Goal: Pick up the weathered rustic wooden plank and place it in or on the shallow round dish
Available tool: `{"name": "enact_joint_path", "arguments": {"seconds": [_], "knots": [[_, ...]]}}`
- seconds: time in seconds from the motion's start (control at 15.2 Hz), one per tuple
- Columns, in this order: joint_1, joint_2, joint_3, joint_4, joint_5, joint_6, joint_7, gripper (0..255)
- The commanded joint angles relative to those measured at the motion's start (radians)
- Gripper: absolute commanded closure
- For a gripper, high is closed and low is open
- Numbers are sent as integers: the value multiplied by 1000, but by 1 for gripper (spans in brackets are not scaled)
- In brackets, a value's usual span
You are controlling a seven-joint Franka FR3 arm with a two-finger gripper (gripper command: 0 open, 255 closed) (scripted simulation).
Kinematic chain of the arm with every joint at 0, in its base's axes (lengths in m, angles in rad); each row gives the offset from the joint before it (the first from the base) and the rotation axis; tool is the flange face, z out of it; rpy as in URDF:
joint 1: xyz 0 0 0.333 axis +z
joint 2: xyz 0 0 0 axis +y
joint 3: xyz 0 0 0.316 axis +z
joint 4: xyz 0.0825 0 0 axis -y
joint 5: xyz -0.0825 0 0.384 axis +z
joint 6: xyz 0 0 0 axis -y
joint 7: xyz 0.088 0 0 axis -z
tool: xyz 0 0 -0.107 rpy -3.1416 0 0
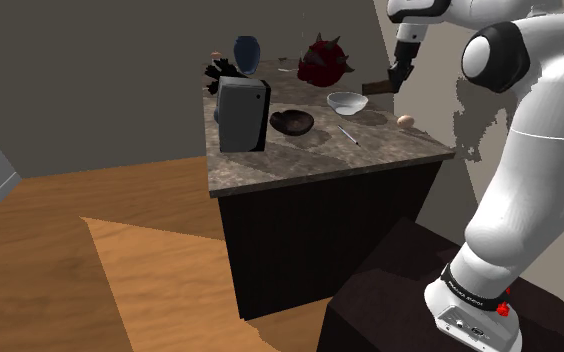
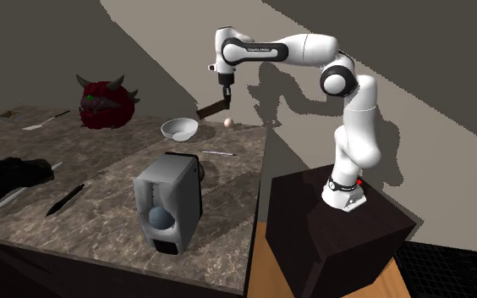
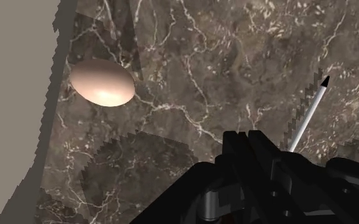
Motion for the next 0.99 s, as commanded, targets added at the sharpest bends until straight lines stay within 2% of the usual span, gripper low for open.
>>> {"name": "enact_joint_path", "arguments": {"seconds": [0.0, 0.46, 0.92], "knots": [[28, -8, 15, -9, -6, 4, 42, 255], [126, -5, 73, -3, -15, 11, 198, 255], [208, 53, 128, 74, -3, -4, 341, 255]]}}
